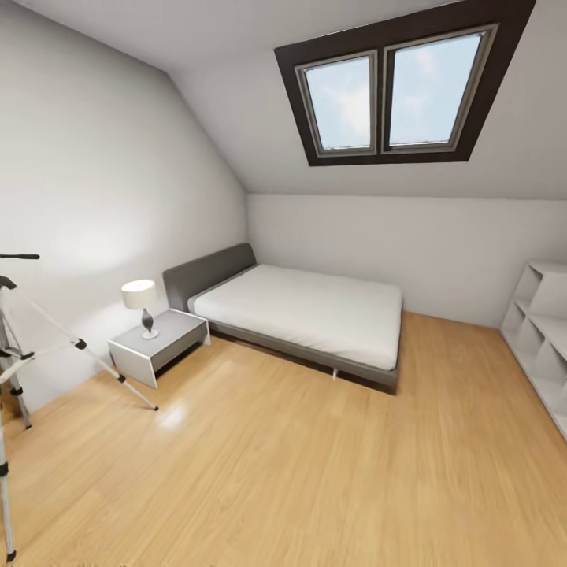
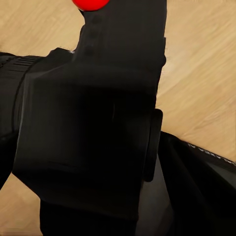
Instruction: Attach the digital camera to the camera tripod in the bedroom.
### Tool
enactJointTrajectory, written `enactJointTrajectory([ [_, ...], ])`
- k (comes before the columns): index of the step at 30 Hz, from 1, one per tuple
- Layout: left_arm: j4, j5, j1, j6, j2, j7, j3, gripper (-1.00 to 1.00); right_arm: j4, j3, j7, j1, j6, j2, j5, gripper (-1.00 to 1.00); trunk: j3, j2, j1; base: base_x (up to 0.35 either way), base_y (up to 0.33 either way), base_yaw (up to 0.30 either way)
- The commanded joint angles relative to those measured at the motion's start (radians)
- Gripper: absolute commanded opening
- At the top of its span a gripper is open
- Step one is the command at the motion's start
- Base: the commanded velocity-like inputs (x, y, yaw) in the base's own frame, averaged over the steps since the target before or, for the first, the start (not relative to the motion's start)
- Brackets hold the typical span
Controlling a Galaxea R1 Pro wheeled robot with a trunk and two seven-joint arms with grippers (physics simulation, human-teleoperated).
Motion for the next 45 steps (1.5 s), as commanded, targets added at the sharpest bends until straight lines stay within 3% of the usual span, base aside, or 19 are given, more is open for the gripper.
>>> enactJointTrajectory([
  [1, 0.001, 0.008, -0.001, -0.003, 0.000, 0.002, -0.009, -1.00, 0.003, 0.000, -0.005, -0.001, -0.005, 0.000, 0.011, 1.00, 0.002, 0.006, -0.004, 0.000, 0.000, 0.267],
  [15, 0.001, 0.008, -0.001, -0.003, -0.001, 0.002, -0.009, -1.00, 0.003, 0.000, -0.005, -0.001, -0.007, 0.000, 0.011, 1.00, 0.046, 0.104, -0.057, 0.000, 0.000, 0.268],
  [45, 0.001, 0.009, -0.001, -0.005, 0.003, 0.002, -0.009, -1.00, 0.003, 0.000, -0.005, -0.001, -0.008, 0.000, 0.011, 1.00, 0.046, 0.104, -0.057, 0.000, 0.000, 0.268],
])
